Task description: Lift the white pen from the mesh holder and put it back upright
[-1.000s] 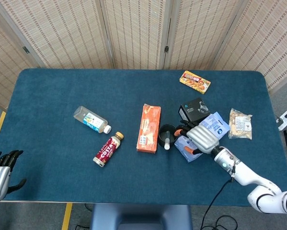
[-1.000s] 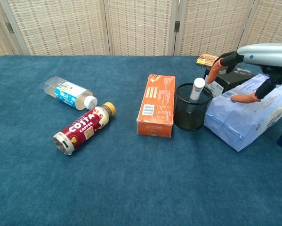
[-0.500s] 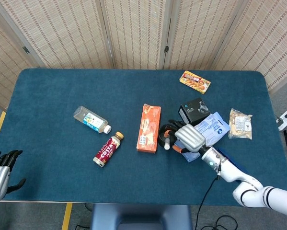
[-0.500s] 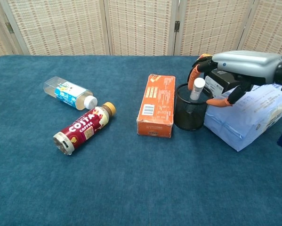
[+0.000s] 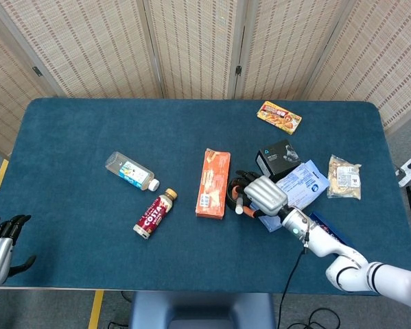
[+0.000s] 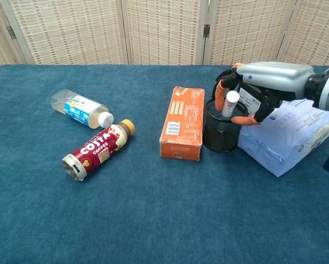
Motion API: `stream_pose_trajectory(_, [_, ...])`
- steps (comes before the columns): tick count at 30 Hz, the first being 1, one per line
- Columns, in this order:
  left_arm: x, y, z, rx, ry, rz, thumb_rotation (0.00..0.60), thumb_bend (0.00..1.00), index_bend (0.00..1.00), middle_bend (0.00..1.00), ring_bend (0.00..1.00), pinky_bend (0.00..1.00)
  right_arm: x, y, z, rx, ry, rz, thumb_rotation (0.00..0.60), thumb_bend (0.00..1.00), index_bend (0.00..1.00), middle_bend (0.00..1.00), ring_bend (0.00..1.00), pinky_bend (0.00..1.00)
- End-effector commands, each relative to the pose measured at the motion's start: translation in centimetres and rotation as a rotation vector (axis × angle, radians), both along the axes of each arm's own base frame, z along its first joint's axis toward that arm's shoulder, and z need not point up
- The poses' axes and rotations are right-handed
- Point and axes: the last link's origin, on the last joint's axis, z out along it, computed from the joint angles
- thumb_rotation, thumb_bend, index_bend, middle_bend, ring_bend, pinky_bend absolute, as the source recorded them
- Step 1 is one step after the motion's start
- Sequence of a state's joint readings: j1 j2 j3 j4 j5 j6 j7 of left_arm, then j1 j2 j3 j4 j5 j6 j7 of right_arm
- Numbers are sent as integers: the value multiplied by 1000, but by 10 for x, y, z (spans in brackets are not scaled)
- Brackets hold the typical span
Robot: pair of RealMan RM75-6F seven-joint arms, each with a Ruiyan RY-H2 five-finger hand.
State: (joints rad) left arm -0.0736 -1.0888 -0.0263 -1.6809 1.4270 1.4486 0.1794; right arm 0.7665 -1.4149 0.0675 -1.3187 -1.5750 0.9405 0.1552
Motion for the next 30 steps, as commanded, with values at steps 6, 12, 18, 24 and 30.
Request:
stream_pose_trajectory(6, [0,1,-1,-4,0,1,600,249,178,189,202,117,1,-2,-1,-4,7,3,600,332,446,276,88,191])
stream_pose_trajectory(12, [-1,1,-1,-4,1,6,600,250,178,189,202,117,1,-4,-2,-4,5,2,600,344,475,293,95,190])
stream_pose_trajectory(18, [-2,1,-1,-4,1,7,600,249,178,189,202,117,2,-4,-1,-18,-12,3,600,346,540,334,113,189])
stream_pose_trajectory(24, [-1,1,-1,-1,-1,5,600,249,178,189,202,117,1,-6,15,-86,-174,-38,600,347,641,414,175,192])
stream_pose_trajectory(30, [2,1,0,-2,0,-7,600,249,178,188,202,117,-6,-2,44,-117,-467,-144,600,347,700,490,226,197])
